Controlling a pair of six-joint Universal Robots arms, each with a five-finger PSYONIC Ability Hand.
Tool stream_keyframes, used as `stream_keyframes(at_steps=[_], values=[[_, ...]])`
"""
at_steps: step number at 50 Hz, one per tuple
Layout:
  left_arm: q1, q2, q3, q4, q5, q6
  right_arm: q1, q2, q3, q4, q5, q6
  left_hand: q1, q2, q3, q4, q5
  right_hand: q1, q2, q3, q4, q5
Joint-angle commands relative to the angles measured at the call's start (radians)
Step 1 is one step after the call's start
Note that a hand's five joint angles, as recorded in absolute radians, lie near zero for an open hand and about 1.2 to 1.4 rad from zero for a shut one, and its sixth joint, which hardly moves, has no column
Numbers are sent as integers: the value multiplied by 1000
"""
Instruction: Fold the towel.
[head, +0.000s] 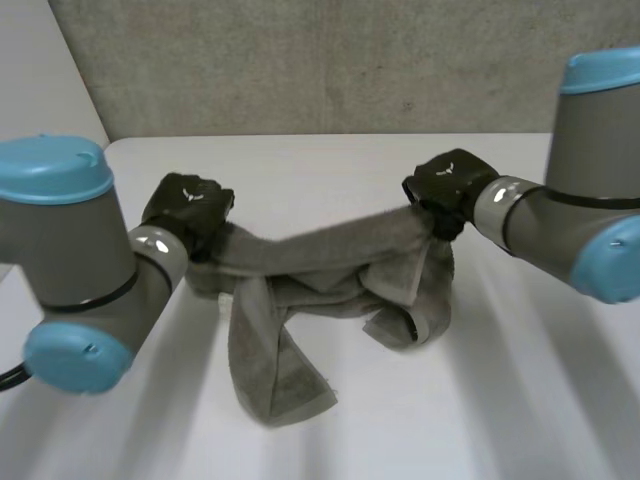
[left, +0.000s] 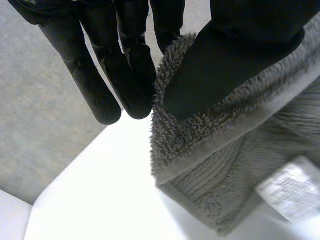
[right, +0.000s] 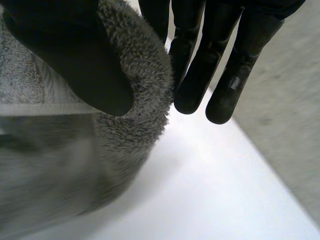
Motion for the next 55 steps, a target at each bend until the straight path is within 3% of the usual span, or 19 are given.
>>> stream_keyframes(at_steps=[1,2,3,4,5,6,9,14,19,23,28,32,35,42,43,44,46,48,55], values=[[70,-9,147,412,2,29,30,28,-129,-434,144,-47,221,181,181,180,191,398,229,209,200,323],[70,-9,147,413,2,29,30,-14,-117,-591,152,-42,221,181,181,180,191,398,229,209,200,323],[86,37,147,542,1,29,30,-15,-117,-592,152,-42,221,181,181,180,191,398,229,209,200,323],[86,37,147,544,1,29,30,-59,-93,-739,150,-39,221,181,181,180,191,398,229,209,200,323],[96,78,143,658,-2,25,30,-105,-52,-859,147,-38,221,181,181,180,191,398,229,209,200,323],[100,108,135,739,-4,20,30,-105,-51,-861,147,-38,221,181,181,180,191,398,229,209,200,323],[92,131,94,727,-1,20,32,-159,23,-900,129,-28,221,181,181,180,191,398,229,209,200,323],[98,132,28,576,1,17,32,-167,64,-712,67,-16,221,181,181,180,191,398,229,209,200,323],[109,111,-47,435,2,20,19,-101,62,-442,-75,-13,221,181,181,180,191,398,229,209,200,323],[109,45,-134,349,2,24,7,-43,69,-382,-114,-27,221,181,181,180,191,398,229,209,200,323],[103,-9,-239,312,4,29,-5,62,101,-299,-121,-53,221,181,181,180,191,398,229,209,200,323],[101,-13,-288,300,4,31,-22,132,145,-201,-117,-191,221,181,181,180,191,398,229,209,200,323],[95,3,-311,286,4,37,-54,128,157,-161,-106,-277,221,181,181,180,191,398,229,209,200,323],[92,83,-317,240,4,34,-85,59,162,-149,-102,-216,221,181,181,180,191,398,229,209,200,323],[89,97,-317,228,4,32,-93,38,167,-150,-102,-185,221,181,181,180,191,245,76,56,47,170],[78,108,-317,217,4,31,-93,38,167,-150,-102,-185,221,181,181,180,191,243,74,54,45,168],[63,114,-316,208,4,31,-103,1,185,-153,-97,-92,221,181,181,180,191,-660,-829,-849,-858,-735],[47,120,-316,202,5,31,-108,-22,200,-152,-97,-31,221,181,181,180,191,-806,-975,-996,-1004,-881],[17,171,-308,200,5,26,-143,-120,325,-176,-105,272,221,181,181,180,191,-824,-993,-1013,-1022,-899]])
